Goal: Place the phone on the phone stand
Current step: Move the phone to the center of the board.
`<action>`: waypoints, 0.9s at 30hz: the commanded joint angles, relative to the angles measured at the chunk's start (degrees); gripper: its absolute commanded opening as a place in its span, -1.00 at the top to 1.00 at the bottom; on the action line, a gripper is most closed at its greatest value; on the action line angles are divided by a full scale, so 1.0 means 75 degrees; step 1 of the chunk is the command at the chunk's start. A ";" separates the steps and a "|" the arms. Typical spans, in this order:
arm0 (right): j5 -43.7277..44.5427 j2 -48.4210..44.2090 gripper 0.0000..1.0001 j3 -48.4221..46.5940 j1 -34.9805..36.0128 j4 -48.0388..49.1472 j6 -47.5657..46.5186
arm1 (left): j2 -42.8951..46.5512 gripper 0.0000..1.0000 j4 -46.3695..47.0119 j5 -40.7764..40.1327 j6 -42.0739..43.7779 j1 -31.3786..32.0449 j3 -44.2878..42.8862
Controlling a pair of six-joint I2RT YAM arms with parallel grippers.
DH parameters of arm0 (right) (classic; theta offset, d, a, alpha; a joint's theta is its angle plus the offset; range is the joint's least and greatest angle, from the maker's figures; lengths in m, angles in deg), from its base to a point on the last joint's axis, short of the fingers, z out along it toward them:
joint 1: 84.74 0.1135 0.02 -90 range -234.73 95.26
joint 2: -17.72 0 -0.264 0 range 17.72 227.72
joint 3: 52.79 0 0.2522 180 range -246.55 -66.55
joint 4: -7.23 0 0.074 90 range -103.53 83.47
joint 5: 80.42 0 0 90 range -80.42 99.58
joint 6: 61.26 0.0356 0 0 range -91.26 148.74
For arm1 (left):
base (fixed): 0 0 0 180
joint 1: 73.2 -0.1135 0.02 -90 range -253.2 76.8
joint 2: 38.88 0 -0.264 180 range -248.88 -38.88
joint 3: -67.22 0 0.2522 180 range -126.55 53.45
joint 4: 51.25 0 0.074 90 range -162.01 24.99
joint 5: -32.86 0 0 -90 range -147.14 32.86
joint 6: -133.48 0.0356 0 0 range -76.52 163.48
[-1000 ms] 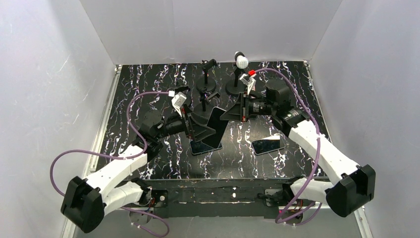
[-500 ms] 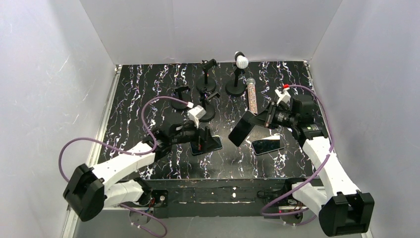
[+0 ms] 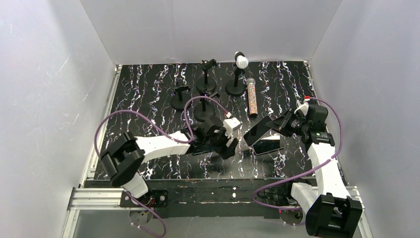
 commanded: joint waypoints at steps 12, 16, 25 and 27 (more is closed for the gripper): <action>0.0162 -0.0276 0.97 0.0087 -0.0185 -0.0095 -0.0014 | -0.1845 -0.52 -0.0465 -0.1041 0.1606 0.0404 -0.1324; 0.0162 -0.0295 0.97 0.0149 -0.0185 -0.0023 -0.0008 | -0.2251 -0.51 -0.0738 -0.1093 0.1811 0.0425 -0.1588; 0.0054 -0.0239 0.97 0.0115 -0.0185 -0.0010 -0.0014 | -0.2403 -0.30 -0.0906 -0.1106 0.1859 0.0424 -0.1401; 0.0021 -0.0251 0.97 0.0142 -0.0194 0.0029 -0.0006 | -0.2343 -0.27 -0.0906 -0.1224 0.1813 0.0417 -0.1301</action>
